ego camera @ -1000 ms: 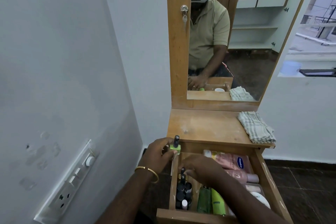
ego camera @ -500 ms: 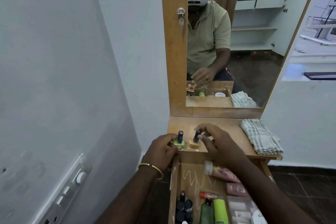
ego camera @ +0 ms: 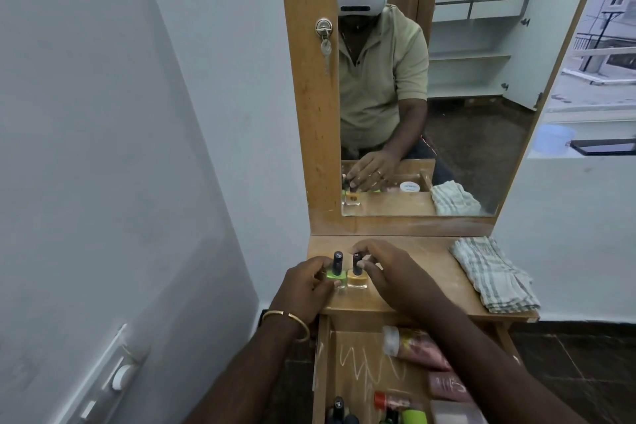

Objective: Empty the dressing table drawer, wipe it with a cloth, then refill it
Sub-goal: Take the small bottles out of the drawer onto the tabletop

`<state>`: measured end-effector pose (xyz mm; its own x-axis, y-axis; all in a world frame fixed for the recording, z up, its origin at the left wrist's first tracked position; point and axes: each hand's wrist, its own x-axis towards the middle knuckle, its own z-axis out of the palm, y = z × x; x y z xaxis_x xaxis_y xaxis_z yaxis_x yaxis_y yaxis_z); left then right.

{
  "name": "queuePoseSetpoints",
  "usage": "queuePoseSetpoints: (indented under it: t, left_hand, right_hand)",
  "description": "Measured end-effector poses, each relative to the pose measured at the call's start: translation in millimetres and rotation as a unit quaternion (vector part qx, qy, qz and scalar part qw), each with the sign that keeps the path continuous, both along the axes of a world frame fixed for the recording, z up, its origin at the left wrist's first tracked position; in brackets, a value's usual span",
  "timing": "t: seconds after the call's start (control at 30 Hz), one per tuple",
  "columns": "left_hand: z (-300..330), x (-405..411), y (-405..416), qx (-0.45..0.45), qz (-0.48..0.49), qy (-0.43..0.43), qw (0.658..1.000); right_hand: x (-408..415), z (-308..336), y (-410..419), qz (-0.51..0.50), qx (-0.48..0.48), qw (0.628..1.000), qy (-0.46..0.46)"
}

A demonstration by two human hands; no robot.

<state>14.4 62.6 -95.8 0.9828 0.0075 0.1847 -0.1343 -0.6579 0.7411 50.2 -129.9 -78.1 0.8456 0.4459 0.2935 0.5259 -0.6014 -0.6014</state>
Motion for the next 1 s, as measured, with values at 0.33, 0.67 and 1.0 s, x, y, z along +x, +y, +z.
queuePoseSetpoints:
  t: [0.33,0.67,1.0]
  left_hand:
    - [-7,15,2,-0.001,0.007,-0.020,1.000]
    - [6,82,6,0.020,0.026,-0.026,0.999]
    - [1,100,10,-0.018,0.062,-0.039,0.997]
  right_hand:
    - [11,-27,-4,-0.045,0.021,0.997,0.058]
    - [77,-18,14,-0.080,0.075,0.993,0.038]
    - [92,-28,21,-0.104,0.098,0.989,0.035]
